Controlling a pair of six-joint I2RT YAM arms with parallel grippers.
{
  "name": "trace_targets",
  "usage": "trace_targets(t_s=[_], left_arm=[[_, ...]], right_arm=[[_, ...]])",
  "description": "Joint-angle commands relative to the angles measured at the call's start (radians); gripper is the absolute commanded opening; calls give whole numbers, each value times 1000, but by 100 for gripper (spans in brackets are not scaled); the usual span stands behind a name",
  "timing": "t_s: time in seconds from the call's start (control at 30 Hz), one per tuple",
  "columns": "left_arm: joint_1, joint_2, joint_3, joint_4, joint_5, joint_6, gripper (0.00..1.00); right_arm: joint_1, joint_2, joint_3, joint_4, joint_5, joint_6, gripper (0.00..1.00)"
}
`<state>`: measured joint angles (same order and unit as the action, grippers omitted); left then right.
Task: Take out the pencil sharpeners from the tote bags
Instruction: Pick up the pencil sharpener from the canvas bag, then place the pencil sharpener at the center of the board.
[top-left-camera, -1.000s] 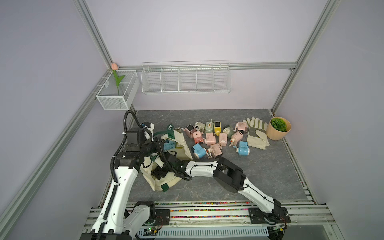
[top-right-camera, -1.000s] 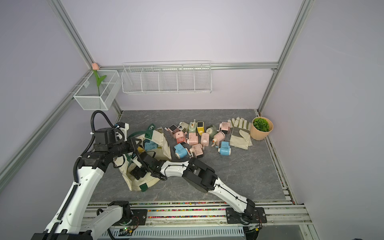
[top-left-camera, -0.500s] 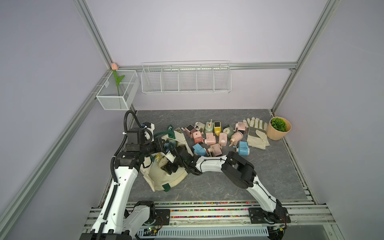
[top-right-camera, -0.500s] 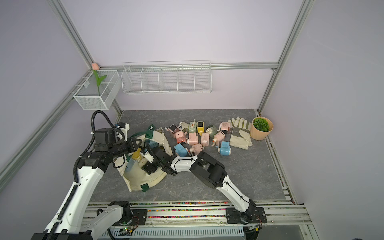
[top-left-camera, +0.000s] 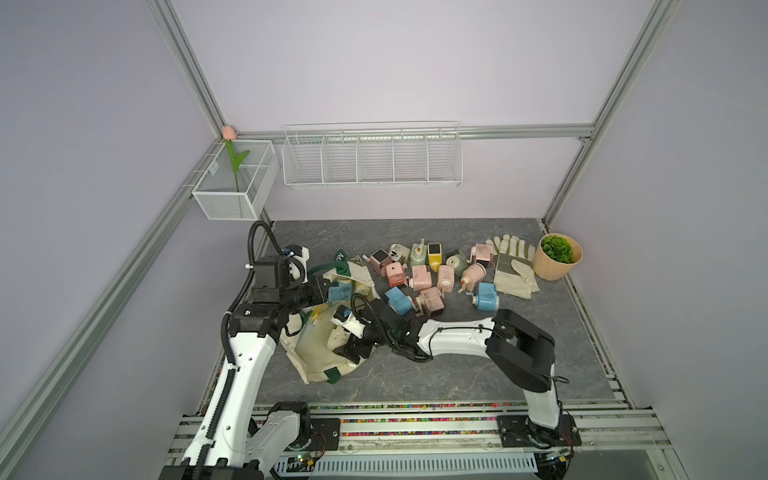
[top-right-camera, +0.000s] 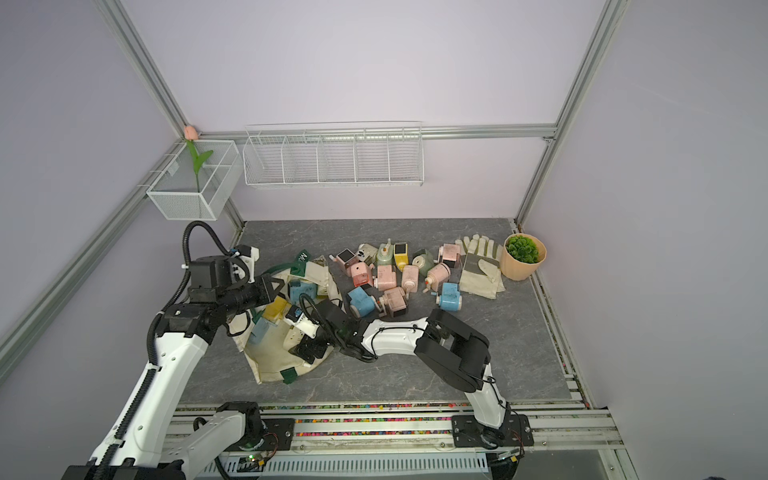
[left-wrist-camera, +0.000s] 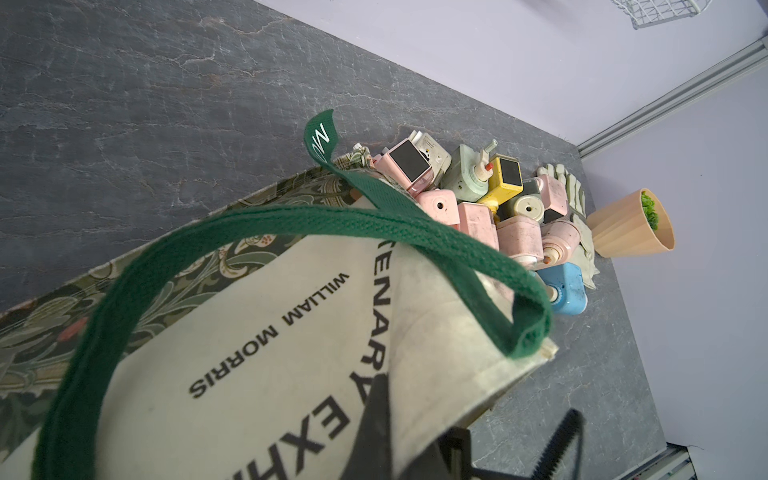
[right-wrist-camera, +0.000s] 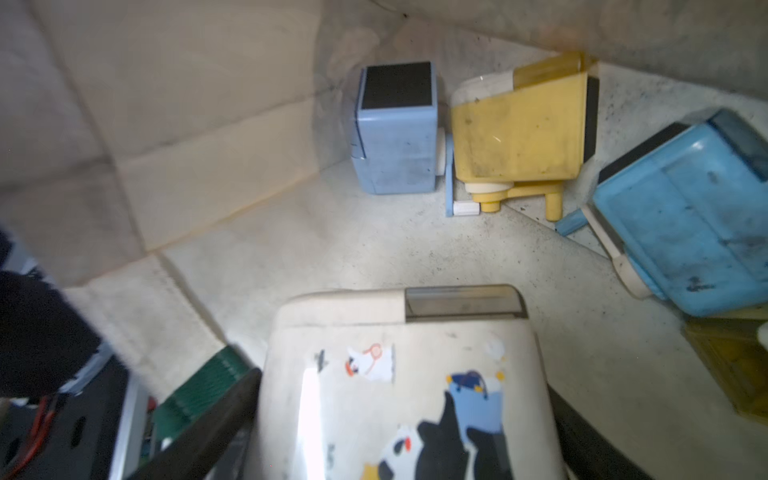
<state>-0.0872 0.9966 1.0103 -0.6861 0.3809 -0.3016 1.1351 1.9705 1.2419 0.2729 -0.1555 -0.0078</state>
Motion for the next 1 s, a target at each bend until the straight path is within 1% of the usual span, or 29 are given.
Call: trace_targets(t_s=[0.0,0.07,0.17,0.27,0.4,0.5,0.53,0.67,0.8,0.97], left_arm=[[-2,-2,11,5,-9,2,0],[-2,-4,10,4,-10,1,0],[-2,-10,10,5,-15,1,0],[-2,-10,10,5,-13,1,0],[-2,-9,10,5,-11,1,0],[-2,-11,12,7,-8,-2,0],[-2,-11,11,7,-7,-2,0],[-2,-11,10,8,-4,-4,0],[-2,-13,11,10,2,-7,0],[-2,-20,11,14,11,-10,0]], right_arm=[[6,-106,-43,24,-22,-11,67],[6,-162,-75,10,-16,-11,67],[5,-256,-142,-4,35,-26,67],[0,-345,-205,-32,123,-43,67],[-32,-460,-288,-60,291,-17,67],[-77,-543,-356,-56,346,25,67],[-95,-568,-402,-53,355,40,67],[-159,-629,-476,-82,430,77,68],[-215,-664,-545,-99,530,120,68],[-286,-681,-576,-139,668,175,68]])
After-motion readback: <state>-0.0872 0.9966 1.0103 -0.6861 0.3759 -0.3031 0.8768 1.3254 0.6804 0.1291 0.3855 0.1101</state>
